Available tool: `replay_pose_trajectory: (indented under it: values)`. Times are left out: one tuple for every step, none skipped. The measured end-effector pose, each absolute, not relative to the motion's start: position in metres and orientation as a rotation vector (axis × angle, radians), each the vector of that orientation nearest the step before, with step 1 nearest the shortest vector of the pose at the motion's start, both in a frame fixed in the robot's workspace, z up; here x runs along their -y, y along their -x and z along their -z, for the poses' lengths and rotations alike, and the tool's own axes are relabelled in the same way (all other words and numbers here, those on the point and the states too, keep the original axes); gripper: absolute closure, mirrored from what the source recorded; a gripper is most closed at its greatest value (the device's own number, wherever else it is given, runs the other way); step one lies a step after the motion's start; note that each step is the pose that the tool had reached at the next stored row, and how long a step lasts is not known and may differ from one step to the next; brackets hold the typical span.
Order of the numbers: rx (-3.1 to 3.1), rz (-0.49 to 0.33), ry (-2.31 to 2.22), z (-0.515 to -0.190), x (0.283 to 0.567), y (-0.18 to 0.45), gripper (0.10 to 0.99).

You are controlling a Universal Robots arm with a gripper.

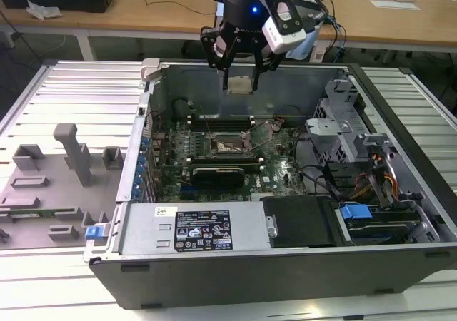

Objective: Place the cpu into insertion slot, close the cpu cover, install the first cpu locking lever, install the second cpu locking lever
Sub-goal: 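Place the cpu into insertion slot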

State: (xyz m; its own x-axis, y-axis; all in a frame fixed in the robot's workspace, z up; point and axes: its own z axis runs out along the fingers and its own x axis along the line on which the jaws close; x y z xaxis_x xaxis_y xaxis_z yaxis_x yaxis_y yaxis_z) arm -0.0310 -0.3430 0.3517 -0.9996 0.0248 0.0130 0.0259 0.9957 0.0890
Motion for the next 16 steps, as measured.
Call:
replay_pose_trajectory:
  values:
    - [3.127, 0.138, 0.04, -0.347, 0.343, 0.032, 0.545]
    - [3.127, 0.134, 0.04, -0.344, 0.343, 0.033, 0.545]
    - [3.128, 0.128, 0.039, -0.342, 0.343, 0.034, 0.545]
    - [3.128, 0.126, 0.039, -0.341, 0.343, 0.035, 0.545]
    - [3.129, 0.124, 0.038, -0.34, 0.342, 0.036, 0.545]
    - [3.13, 0.123, 0.038, -0.339, 0.342, 0.036, 0.545]
    - [3.132, 0.123, 0.038, -0.338, 0.342, 0.037, 0.545]
    - [3.138, 0.123, 0.038, -0.337, 0.342, 0.038, 0.545]
    - [3.143, 0.123, 0.038, -0.336, 0.342, 0.038, 0.545]
    - [3.151, 0.123, 0.037, -0.335, 0.342, 0.039, 0.545]
    - [3.157, 0.123, 0.037, -0.335, 0.342, 0.04, 0.545]
    - [3.161, 0.123, 0.037, -0.334, 0.342, 0.041, 0.545]
    - [3.166, 0.123, 0.037, -0.332, 0.342, 0.042, 0.545]
    - [3.168, 0.123, 0.037, -0.331, 0.342, 0.043, 0.545]
    - [3.169, 0.123, 0.036, -0.329, 0.342, 0.043, 0.545]
    - [3.17, 0.123, 0.036, -0.328, 0.342, 0.044, 0.545]
